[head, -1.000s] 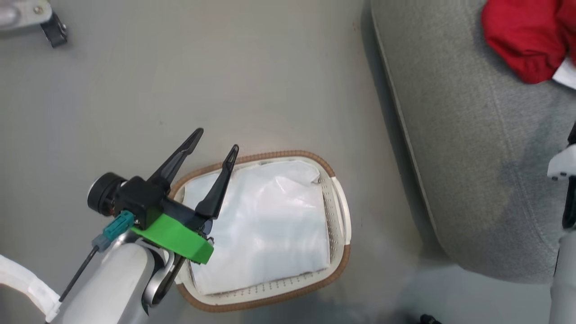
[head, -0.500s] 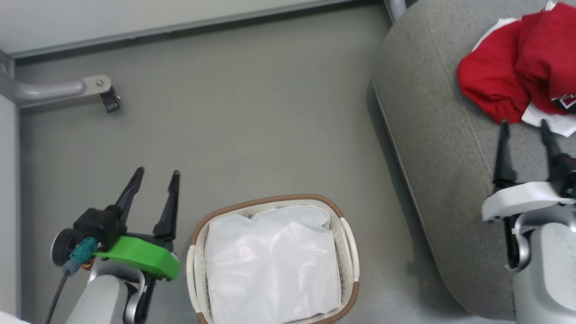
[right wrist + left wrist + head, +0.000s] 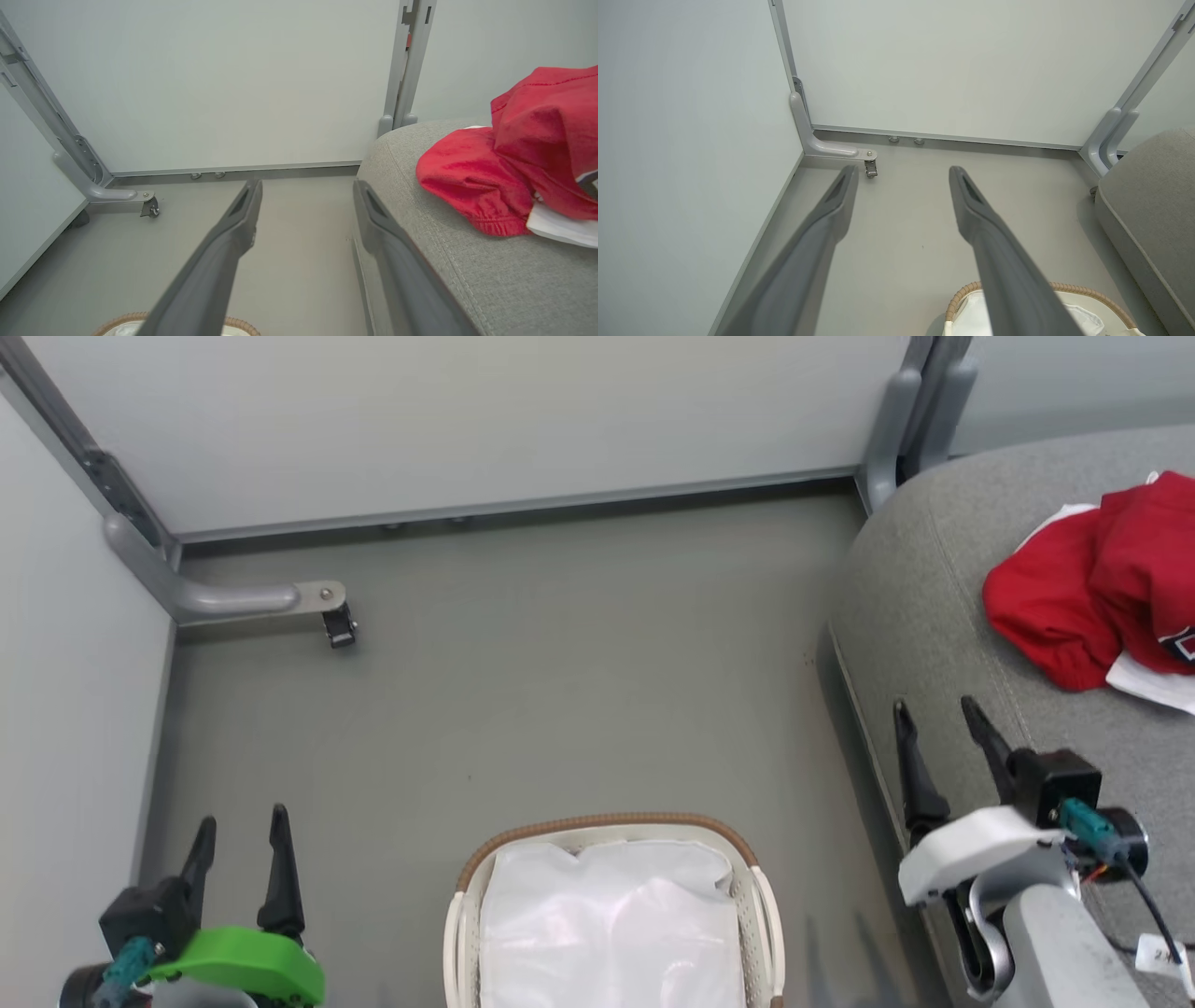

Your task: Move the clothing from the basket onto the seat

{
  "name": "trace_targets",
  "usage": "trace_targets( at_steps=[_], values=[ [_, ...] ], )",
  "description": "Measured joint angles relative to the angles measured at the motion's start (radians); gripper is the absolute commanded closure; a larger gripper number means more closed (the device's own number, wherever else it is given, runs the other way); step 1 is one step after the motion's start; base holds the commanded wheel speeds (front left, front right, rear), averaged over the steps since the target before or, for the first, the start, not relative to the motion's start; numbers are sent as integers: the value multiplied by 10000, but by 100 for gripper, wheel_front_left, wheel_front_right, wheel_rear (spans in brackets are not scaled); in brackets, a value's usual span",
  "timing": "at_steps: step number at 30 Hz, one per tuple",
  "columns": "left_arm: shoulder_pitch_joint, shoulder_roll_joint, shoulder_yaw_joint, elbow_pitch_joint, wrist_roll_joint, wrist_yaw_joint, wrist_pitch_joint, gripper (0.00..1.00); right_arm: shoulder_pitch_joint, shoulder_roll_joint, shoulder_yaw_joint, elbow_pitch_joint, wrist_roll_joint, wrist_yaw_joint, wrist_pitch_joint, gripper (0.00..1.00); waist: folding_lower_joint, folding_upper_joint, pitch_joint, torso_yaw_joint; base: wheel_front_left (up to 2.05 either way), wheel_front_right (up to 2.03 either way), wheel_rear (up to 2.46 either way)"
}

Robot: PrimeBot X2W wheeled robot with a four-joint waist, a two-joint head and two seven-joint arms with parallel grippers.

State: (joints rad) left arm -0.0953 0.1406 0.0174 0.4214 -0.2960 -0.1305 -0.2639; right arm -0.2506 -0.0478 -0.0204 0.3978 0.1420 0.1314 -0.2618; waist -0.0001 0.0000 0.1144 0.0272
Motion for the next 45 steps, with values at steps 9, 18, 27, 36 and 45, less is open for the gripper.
trace_targets(
  at_steps=[9,18,27,36,45],
  values=[
    [844,-339,44,-232,84,0,0,0,825,-6,232,100,174,0,0,0,0,0,-819,174,0,0,0],
    [1188,-416,-38,-100,-261,0,4,100,1155,69,307,403,274,0,23,100,0,0,-1010,97,0,0,0],
    [1200,-504,73,-161,-1666,0,489,100,1219,94,138,370,1864,0,522,100,0,0,-1018,70,0,0,0],
    [1137,-552,161,-360,-3095,0,880,100,1222,90,44,88,3444,0,874,100,0,0,-1025,44,0,0,0],
    [990,-596,253,-556,-4414,0,1233,100,1232,84,-77,-125,4911,0,1246,100,0,0,-1032,17,0,0,0]
  ],
)
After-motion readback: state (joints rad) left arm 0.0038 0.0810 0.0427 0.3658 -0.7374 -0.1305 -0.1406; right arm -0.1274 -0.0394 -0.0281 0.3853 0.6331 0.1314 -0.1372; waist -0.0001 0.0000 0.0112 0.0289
